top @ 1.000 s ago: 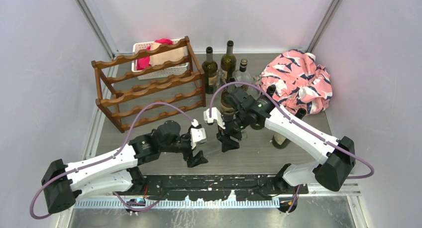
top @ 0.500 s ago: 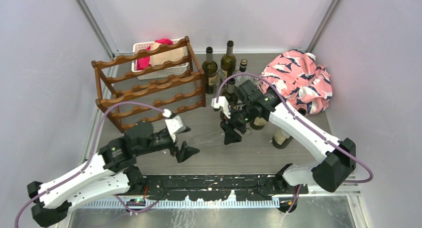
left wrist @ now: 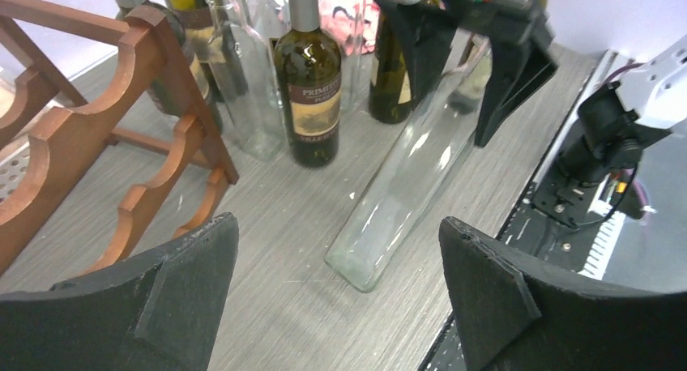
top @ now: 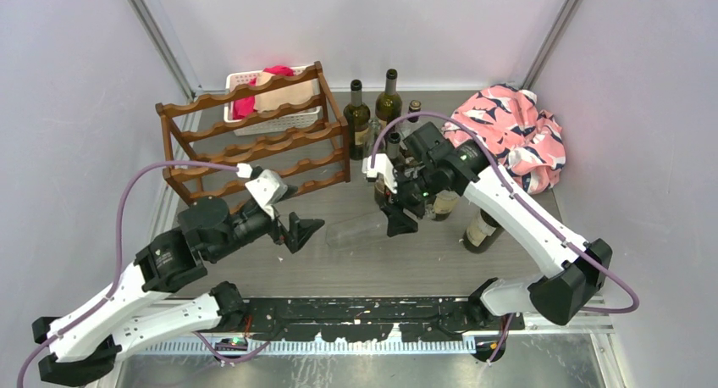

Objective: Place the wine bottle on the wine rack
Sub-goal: Place the wine bottle in the wine rack.

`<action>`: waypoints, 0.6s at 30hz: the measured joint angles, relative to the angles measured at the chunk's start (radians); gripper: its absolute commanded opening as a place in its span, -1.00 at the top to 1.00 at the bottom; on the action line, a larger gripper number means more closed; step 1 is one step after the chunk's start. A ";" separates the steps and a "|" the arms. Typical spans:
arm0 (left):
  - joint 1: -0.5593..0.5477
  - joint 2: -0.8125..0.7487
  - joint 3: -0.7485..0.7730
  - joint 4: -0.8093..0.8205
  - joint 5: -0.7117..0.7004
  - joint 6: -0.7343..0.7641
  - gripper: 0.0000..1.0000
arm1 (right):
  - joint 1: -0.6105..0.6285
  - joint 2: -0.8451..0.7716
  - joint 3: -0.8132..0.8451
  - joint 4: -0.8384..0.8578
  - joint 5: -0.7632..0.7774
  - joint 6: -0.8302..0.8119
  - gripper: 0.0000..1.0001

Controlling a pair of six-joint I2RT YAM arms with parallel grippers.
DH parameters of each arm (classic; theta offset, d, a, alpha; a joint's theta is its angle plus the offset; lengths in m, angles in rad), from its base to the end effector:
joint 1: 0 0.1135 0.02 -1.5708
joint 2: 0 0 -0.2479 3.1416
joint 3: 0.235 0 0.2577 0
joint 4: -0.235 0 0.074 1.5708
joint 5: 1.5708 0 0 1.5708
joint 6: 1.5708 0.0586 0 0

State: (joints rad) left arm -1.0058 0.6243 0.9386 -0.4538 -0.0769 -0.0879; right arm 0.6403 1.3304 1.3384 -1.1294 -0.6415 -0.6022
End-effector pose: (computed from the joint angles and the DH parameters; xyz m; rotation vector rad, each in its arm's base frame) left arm 0.0947 -0.1410 0.3745 0.7295 1.6097 -0.7405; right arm 0.1905 0.1856 0.3073 -1.6600 1.9827 0.8677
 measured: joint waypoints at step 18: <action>0.000 0.013 0.044 -0.028 -0.089 0.194 -0.84 | 0.145 0.072 0.221 -0.232 0.164 -0.200 0.98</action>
State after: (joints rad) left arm -1.0058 0.6369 0.9829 -0.4820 -0.1654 0.1062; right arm 0.7849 1.4029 1.5597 -1.3609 -0.4770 -0.8024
